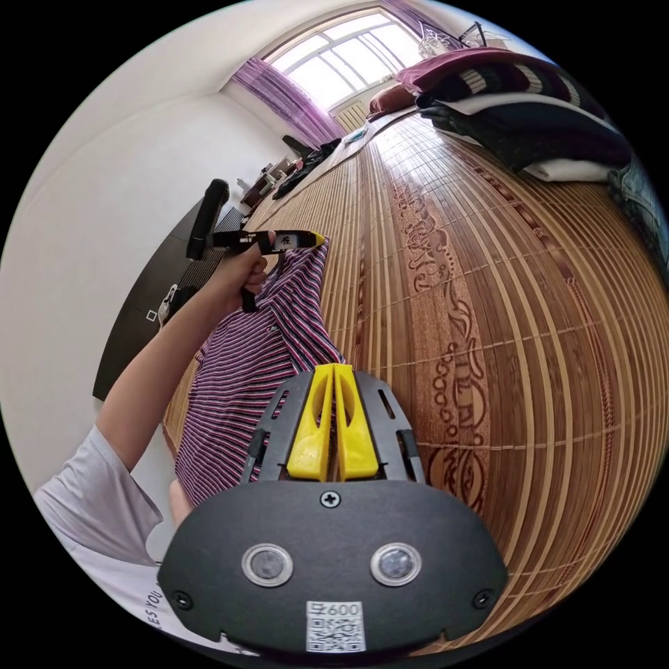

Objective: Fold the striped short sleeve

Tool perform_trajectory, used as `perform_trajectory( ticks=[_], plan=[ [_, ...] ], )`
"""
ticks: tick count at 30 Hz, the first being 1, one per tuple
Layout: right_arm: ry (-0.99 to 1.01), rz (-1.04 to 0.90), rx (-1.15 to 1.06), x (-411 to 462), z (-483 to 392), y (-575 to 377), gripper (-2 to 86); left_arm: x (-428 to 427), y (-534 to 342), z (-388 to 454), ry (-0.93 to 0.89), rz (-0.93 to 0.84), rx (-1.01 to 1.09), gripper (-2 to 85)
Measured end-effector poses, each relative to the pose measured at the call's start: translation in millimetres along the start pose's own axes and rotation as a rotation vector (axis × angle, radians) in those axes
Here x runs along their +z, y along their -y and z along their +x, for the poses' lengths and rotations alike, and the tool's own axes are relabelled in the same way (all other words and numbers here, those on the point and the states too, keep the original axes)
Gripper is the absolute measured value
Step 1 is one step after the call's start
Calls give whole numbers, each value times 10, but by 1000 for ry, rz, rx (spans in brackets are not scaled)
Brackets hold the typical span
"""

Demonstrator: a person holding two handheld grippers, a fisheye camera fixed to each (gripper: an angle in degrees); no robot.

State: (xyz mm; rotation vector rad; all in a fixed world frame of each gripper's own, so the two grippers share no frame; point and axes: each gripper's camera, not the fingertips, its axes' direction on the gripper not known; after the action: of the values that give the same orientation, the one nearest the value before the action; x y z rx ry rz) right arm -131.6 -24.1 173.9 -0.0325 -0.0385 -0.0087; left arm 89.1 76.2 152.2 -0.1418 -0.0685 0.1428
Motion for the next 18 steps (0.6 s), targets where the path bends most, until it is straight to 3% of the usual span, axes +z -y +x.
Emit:
perform_trajectory(
  ticks=[8,10,12,15,18],
  plan=[
    [3,2,1,-185,364,-526,-9,-271,-1404,83,-154,71,6,1],
    [0,2,-2,-236,451,-673,-8,-74,-1868,117,-198,5,4,1],
    [4,3,0,-315,596,-892,-8,227,-2149,154,-114,-93,-14,1],
    [6,9,6,-451,796,-1212,-8,256,-2659,293,-43,-3,-85,3],
    [16,19,12,-604,1008,-1556,-8,-348,-3559,598,176,317,-189,3]
  ],
)
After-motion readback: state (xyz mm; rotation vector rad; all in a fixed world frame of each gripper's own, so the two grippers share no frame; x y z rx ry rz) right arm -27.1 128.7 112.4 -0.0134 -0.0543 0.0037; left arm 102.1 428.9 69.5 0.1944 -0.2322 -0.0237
